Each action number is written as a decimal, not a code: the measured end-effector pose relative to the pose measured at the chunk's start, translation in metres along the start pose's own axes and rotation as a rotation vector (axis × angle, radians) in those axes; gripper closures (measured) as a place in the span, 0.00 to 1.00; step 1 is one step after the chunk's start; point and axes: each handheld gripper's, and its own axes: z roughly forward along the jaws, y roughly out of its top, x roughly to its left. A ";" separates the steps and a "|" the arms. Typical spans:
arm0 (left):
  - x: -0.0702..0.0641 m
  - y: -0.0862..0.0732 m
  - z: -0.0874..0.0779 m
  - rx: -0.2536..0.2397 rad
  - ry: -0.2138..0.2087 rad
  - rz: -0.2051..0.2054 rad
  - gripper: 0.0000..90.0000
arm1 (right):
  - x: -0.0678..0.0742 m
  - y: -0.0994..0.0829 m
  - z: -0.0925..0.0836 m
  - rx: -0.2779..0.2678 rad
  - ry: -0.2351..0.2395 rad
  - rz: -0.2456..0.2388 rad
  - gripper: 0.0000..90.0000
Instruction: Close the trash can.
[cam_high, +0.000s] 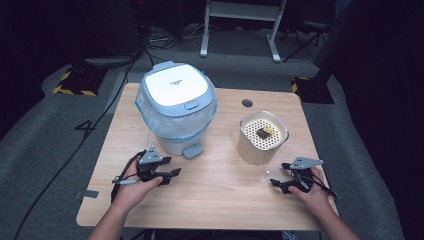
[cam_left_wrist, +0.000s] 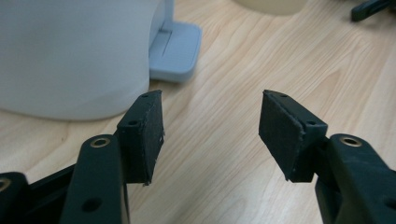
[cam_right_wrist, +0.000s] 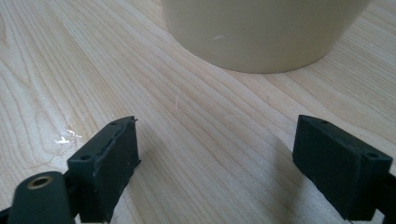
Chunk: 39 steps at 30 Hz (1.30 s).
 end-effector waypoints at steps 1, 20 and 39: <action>0.000 -0.002 0.002 0.006 0.005 -0.001 0.45 | 0.000 0.000 0.000 0.000 0.000 0.000 0.16; -0.003 -0.025 0.022 0.141 0.104 0.020 0.33 | 0.000 0.000 0.000 0.000 0.000 0.000 0.16; -0.003 -0.026 0.023 0.159 0.156 0.003 0.17 | 0.000 0.000 0.000 0.000 0.000 0.000 0.16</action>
